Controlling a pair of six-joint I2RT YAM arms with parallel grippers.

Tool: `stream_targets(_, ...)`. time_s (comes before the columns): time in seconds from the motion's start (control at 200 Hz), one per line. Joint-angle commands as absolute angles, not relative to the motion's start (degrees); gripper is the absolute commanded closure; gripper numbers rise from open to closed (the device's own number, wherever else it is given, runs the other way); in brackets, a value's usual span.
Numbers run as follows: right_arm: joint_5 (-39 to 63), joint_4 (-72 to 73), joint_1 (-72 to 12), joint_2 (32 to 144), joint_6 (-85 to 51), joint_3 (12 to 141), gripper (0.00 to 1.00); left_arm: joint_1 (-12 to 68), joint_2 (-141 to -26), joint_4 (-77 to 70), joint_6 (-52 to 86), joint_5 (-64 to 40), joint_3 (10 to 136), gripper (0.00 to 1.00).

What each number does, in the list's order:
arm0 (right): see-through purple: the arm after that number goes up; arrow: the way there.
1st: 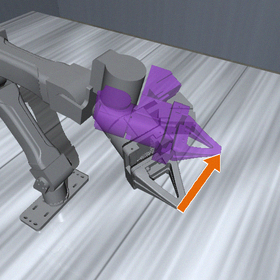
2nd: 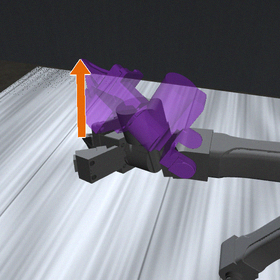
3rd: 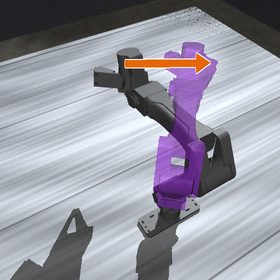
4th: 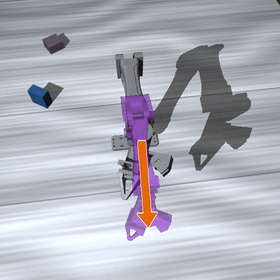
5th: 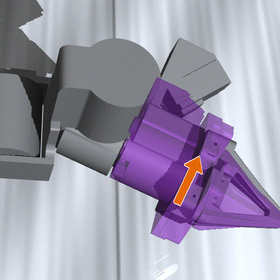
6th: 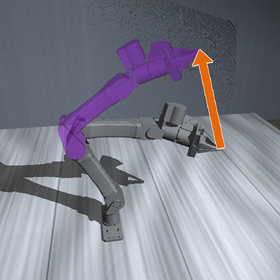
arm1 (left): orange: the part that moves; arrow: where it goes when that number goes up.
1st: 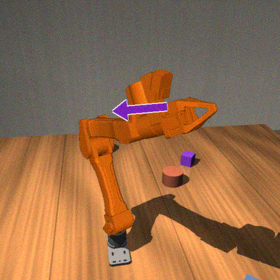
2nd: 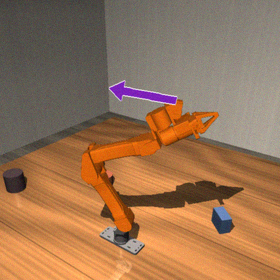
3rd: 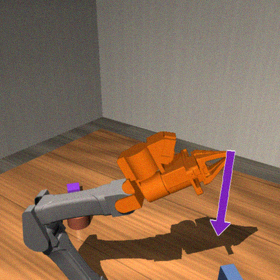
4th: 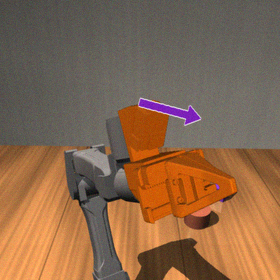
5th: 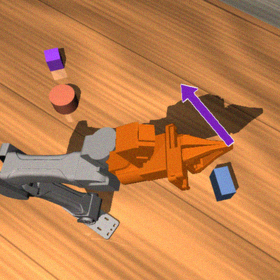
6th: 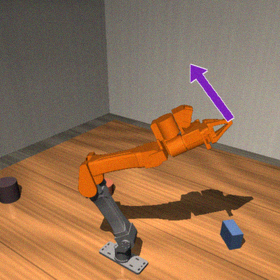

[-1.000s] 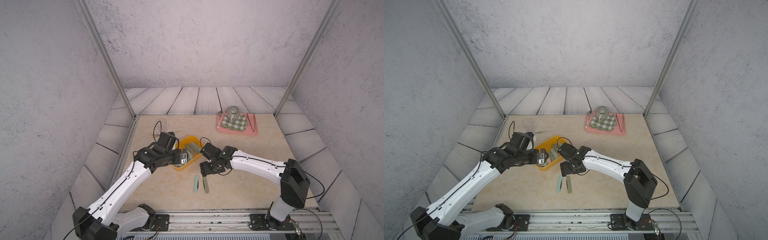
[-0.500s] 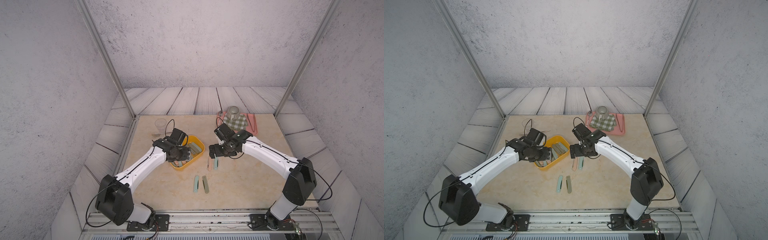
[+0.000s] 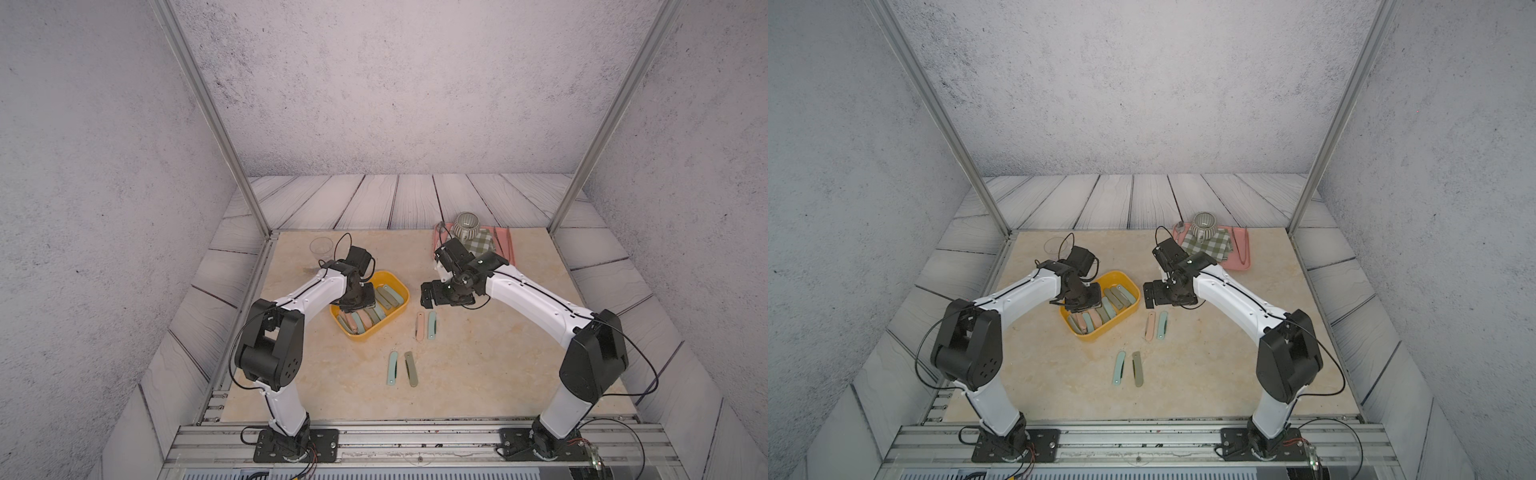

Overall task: Take the fruit knife out of the storage box
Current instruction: Pick up the fruit knife from the storage box.

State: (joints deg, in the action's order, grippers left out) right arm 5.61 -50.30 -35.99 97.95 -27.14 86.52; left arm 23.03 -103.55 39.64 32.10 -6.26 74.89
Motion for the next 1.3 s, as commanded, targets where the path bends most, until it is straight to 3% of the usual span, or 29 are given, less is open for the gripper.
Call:
stream_targets(0.0, 6.9, -50.5, -35.5, 98.9, -26.5, 86.6, 0.01, 22.0, -106.3, 40.1, 31.6, -5.5, 76.5, 0.52)
stream_targets(0.816, 9.1, -50.3, -34.8, 102.2, -25.8, 88.2, 0.01, 20.8, -115.1, 38.1, 28.3, -1.7, 78.5, 0.52)
stream_targets(0.981, 9.3, -50.2, -34.8, 102.3, -25.8, 88.0, 0.01, 21.0, -115.2, 37.3, 27.3, -1.5, 77.9, 0.68)
stream_targets(1.116, 9.5, -50.2, -34.8, 102.4, -25.8, 88.0, 0.01, 21.5, -115.1, 37.3, 26.7, -1.5, 77.5, 0.68)
stream_targets(1.296, 9.8, -50.2, -34.9, 102.5, -25.8, 88.1, 0.01, 21.8, -113.2, 37.5, 26.8, -0.7, 76.4, 0.56)
